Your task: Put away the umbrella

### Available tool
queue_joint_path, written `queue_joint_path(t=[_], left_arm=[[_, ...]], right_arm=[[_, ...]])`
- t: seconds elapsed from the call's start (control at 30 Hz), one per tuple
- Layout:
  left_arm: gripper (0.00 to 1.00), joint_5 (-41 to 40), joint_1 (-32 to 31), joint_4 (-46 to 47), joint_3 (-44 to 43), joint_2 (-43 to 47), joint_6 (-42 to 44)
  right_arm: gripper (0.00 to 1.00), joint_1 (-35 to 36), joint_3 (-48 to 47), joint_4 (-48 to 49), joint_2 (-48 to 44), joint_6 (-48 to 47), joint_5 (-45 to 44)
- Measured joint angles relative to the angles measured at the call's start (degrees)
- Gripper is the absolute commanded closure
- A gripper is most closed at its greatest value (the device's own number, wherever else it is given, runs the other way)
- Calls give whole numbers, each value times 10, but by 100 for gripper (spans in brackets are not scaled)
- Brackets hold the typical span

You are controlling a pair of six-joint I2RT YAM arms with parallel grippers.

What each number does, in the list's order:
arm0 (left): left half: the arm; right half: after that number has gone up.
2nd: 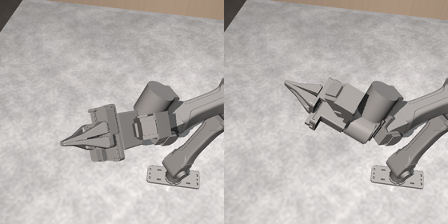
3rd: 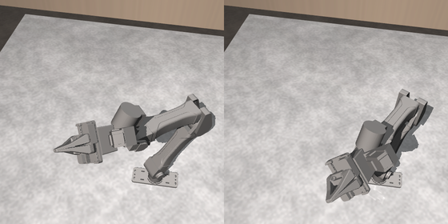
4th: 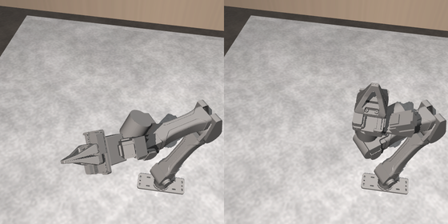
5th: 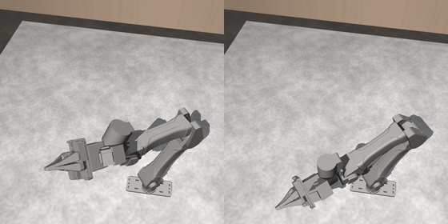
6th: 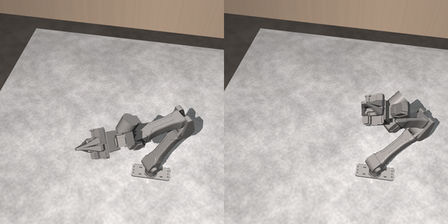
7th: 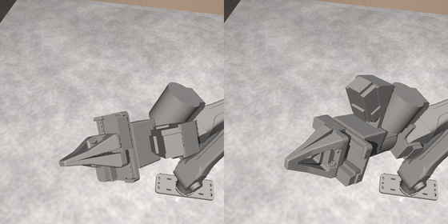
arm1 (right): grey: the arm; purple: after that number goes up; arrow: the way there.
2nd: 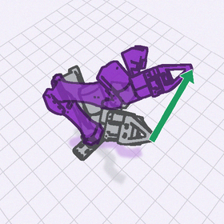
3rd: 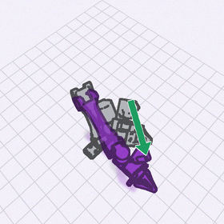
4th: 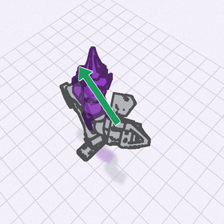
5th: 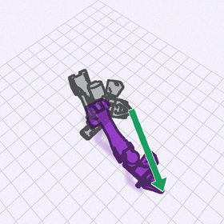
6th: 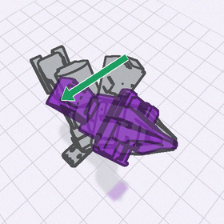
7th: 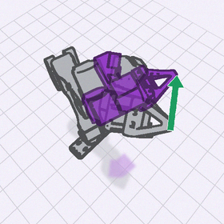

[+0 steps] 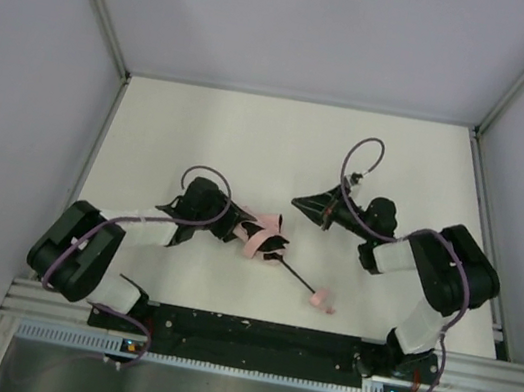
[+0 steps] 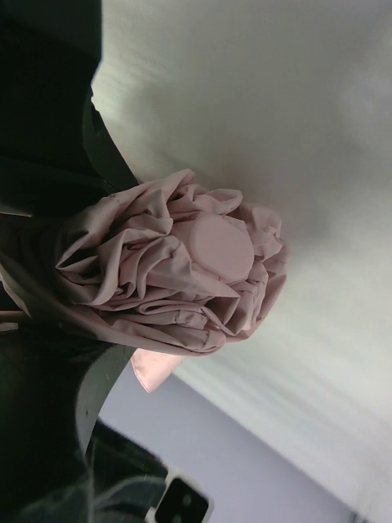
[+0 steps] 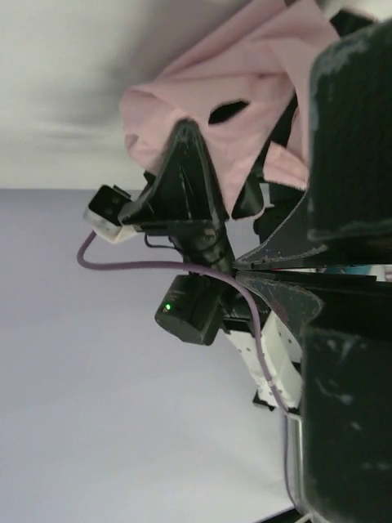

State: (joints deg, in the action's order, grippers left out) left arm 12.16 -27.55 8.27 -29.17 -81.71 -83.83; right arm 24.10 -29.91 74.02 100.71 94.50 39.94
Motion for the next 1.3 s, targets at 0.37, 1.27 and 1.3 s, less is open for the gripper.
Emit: queue_joint_path(t=[0.37, 1.27, 1.3], left_arm=[[100, 115, 26, 307, -7, 46, -19], [100, 135, 28, 532, -188, -4, -100], [100, 134, 28, 532, -188, -6, -104]], right_arm=[[1, -32, -45, -583, -410, -231, -92], [30, 123, -45, -530, -319, 187, -163], [30, 124, -49, -527, -314, 188, -165]])
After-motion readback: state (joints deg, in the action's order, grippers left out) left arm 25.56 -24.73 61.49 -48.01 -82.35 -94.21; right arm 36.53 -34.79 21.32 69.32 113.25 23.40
